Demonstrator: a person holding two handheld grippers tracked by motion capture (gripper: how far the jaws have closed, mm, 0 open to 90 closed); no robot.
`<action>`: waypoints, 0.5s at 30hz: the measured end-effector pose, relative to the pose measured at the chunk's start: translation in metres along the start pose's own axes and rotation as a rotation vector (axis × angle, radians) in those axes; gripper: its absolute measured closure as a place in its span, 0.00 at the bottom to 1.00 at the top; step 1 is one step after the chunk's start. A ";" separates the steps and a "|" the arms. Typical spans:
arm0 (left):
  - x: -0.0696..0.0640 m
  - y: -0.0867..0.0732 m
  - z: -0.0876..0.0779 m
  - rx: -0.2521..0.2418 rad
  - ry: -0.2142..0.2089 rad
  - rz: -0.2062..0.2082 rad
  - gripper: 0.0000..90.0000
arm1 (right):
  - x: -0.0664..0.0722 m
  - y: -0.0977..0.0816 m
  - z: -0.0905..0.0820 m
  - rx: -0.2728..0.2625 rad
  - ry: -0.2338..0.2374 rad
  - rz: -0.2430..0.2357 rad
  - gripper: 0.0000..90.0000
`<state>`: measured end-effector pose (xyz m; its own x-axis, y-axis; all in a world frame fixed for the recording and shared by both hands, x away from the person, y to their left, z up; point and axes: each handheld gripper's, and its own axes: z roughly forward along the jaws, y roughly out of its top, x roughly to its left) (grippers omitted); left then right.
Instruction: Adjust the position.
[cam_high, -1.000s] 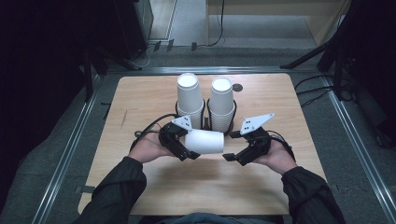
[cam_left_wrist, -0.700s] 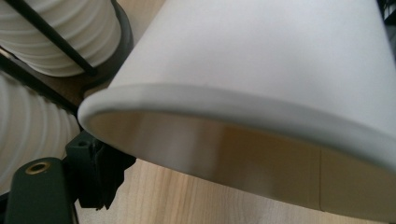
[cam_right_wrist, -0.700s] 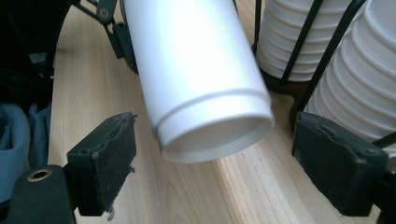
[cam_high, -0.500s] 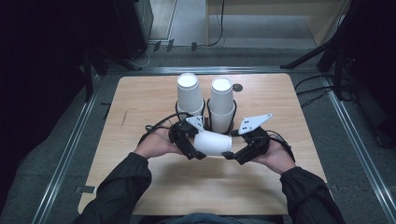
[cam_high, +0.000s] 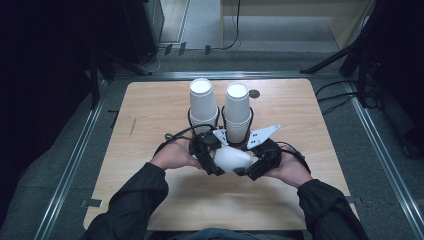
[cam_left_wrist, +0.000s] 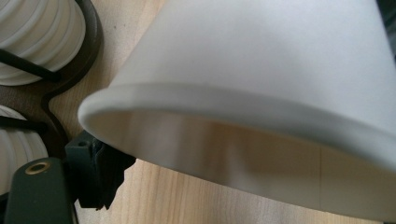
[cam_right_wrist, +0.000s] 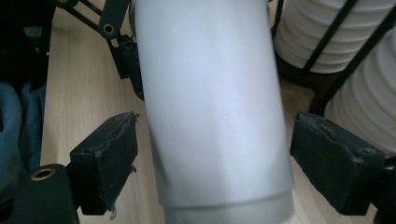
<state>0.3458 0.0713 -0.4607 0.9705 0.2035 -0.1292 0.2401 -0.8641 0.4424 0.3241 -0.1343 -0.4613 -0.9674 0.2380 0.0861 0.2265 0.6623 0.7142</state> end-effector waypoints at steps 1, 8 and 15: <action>-0.001 0.001 0.000 0.001 0.004 0.012 0.13 | 0.001 0.000 0.002 0.004 0.005 -0.009 0.17; -0.006 0.007 0.001 0.010 0.001 0.021 0.12 | 0.003 0.001 0.011 0.039 0.001 -0.036 0.18; -0.009 0.010 0.001 0.021 0.006 0.020 0.12 | 0.006 0.001 0.014 0.051 0.001 -0.072 0.24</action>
<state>0.3398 0.0605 -0.4559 0.9752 0.1889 -0.1150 0.2202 -0.8776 0.4258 0.3201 -0.1224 -0.4694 -0.9816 0.1877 0.0362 0.1615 0.7130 0.6823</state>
